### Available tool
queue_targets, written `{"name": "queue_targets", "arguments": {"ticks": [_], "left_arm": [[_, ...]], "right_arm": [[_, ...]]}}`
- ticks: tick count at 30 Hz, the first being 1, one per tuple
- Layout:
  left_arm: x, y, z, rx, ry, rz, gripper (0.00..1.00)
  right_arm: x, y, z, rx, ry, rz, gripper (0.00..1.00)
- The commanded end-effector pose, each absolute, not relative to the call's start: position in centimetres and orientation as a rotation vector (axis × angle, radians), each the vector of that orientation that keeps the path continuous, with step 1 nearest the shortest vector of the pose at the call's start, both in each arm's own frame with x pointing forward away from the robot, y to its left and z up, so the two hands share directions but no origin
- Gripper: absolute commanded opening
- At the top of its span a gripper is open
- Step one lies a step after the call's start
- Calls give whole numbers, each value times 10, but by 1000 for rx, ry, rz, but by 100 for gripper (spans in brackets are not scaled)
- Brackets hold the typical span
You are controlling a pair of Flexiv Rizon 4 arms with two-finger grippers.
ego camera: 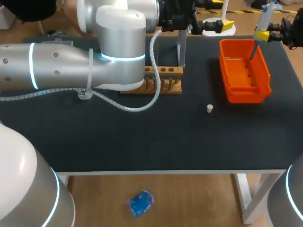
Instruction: Invert the test tube, pick up the pipette, mount the tip to pipette, aspirate from beaker and dispense into the tube, eject the tip, return the pipette, and cap with the stopper.
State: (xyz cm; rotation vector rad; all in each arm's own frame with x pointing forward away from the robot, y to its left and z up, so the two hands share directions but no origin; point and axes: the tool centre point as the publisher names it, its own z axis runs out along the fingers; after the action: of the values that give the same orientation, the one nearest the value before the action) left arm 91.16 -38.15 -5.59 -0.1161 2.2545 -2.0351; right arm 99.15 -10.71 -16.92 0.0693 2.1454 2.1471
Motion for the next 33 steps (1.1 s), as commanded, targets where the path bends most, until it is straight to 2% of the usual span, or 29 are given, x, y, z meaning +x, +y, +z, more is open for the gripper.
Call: {"name": "queue_targets", "arguments": {"ticks": [1, 12, 23, 33], "left_arm": [[900, -354, -56, -148, 2294, -1943, 100], [864, -270, -65, -224, 2367, -1905, 100], [845, -210, -81, -274, 2336, -1911, 100], [841, -178, -95, -254, 2290, -1859, 100]], "right_arm": [[992, -108, -169, 67, 2149, 2147, 0], [992, -108, -169, 67, 2149, 2147, 0], [955, -42, -158, -48, 2116, 2214, 0], [913, 24, -165, -185, 2151, 2336, 0]]}}
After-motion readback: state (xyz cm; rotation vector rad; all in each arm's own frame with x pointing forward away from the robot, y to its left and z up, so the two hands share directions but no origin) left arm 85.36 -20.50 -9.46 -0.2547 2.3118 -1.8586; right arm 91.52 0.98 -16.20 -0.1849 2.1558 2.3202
